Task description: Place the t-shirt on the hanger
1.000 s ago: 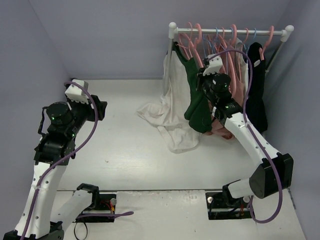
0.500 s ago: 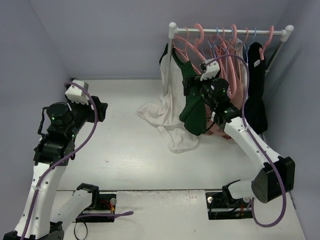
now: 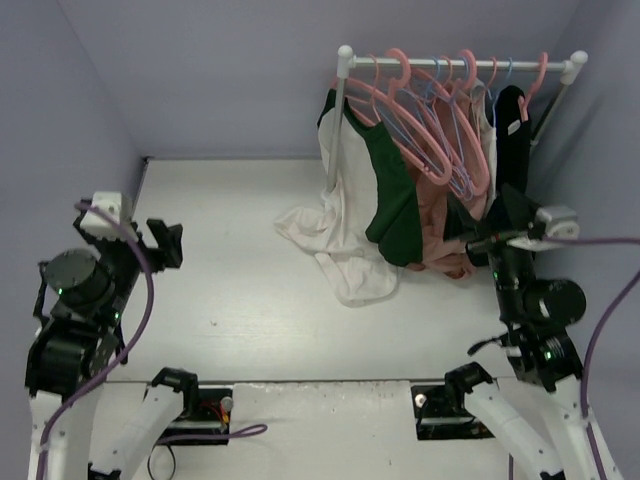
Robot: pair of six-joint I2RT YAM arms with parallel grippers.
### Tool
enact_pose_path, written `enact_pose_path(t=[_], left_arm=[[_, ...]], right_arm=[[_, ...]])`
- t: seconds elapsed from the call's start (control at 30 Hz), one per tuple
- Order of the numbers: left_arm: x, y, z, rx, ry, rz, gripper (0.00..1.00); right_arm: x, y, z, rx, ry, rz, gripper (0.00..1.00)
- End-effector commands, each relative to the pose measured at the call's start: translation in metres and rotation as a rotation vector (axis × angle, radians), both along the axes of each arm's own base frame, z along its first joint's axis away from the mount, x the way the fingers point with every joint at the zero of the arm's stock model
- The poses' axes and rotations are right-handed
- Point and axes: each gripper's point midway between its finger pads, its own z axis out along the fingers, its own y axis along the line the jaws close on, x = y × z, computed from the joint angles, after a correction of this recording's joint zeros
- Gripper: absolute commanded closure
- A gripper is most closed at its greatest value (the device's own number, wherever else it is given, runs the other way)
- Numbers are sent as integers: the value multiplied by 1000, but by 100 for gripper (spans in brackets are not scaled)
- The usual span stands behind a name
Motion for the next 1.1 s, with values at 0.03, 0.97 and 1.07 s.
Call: enact_pose_path(t=[0.03, 0.97, 1.07], left_arm=[[-18, 7, -13, 13, -26, 20, 23], [15, 3, -101, 4, 18, 59, 23], [15, 3, -101, 7, 19, 60, 23]], right_arm=[[-16, -33, -43, 72, 87, -129, 0], [-20, -31, -86, 103, 191, -109, 0], [-20, -32, -89, 100, 199, -117, 0]])
